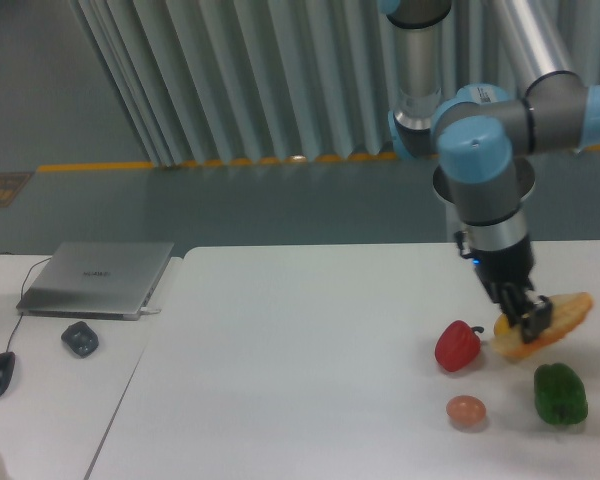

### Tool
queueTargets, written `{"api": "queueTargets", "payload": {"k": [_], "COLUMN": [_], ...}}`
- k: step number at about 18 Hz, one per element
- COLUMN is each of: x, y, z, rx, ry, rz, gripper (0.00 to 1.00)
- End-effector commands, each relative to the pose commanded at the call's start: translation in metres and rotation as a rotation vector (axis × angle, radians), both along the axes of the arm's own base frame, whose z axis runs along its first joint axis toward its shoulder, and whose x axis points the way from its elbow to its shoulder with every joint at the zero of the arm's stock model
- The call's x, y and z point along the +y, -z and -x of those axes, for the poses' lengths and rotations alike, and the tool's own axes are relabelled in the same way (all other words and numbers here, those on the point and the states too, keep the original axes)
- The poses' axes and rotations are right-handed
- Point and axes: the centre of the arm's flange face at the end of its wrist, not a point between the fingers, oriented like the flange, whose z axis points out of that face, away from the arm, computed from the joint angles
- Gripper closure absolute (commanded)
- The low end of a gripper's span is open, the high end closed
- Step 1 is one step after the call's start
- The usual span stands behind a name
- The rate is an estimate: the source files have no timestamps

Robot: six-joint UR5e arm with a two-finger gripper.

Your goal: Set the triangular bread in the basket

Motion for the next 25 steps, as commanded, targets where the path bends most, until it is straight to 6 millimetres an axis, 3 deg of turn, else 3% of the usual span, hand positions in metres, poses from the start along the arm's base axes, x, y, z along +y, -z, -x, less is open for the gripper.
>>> {"api": "queueTargets", "payload": {"k": [6, 10, 13, 20, 25], "x": [-0.04, -0.052, -0.049, -0.064, -0.063], "y": [0.002, 0.014, 0.024, 0.038, 0.045], "z": [0.064, 0.099, 0.112, 0.15, 0.162], "rx": [0.055, 0.124, 0.147, 0.146, 0.151], "ry": [-0.116, -0.166, -0.175, -0.217, -0.199], "rz": [-0.021, -0.05, -0.065, -0.061, -0.052], "gripper": [0.69, 0.69, 0.69, 0.69, 0.69]}}
